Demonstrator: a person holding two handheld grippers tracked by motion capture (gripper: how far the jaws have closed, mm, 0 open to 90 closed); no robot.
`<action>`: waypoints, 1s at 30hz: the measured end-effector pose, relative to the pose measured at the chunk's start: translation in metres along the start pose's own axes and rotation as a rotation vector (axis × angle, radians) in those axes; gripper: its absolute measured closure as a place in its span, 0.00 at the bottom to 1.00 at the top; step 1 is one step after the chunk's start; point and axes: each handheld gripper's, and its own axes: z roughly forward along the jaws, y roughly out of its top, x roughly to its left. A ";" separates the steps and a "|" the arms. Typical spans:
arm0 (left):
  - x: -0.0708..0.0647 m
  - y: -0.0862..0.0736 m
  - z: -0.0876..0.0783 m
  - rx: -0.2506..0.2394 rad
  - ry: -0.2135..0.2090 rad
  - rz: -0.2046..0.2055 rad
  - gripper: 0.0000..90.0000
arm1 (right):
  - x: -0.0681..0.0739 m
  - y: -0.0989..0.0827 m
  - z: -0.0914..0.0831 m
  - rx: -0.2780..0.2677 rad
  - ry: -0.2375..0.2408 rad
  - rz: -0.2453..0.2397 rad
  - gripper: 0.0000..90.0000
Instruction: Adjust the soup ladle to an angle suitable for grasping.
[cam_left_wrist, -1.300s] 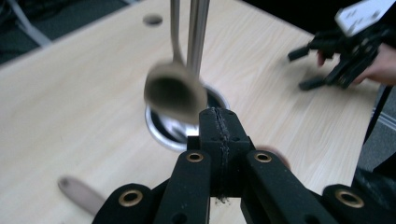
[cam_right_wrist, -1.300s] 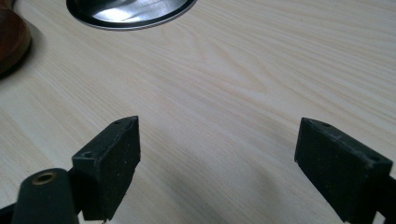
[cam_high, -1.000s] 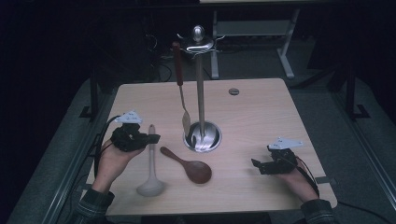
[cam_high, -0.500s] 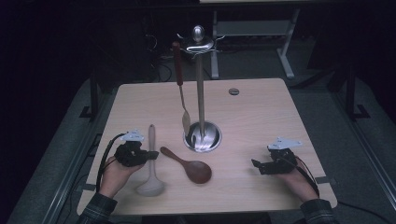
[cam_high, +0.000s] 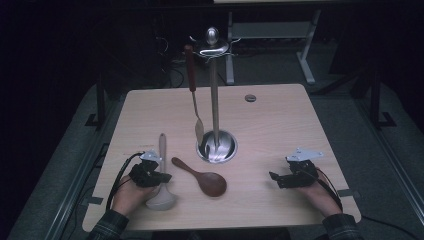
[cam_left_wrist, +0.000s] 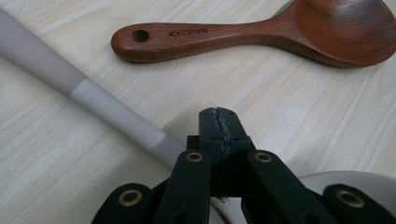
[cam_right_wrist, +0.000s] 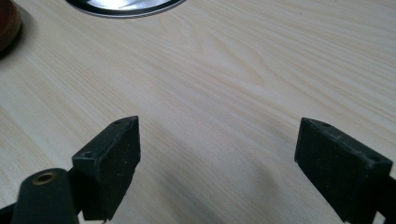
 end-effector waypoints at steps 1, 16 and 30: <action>0.000 0.000 0.000 0.003 -0.004 -0.004 0.99 | 0.000 0.000 0.000 0.001 0.001 -0.001 0.15; 0.001 -0.004 0.000 0.045 -0.010 -0.027 1.00 | -0.001 0.000 -0.001 -0.003 0.002 0.000 0.15; 0.023 -0.031 -0.025 0.058 0.017 -0.119 1.00 | 0.000 0.002 0.000 -0.003 0.005 -0.009 0.15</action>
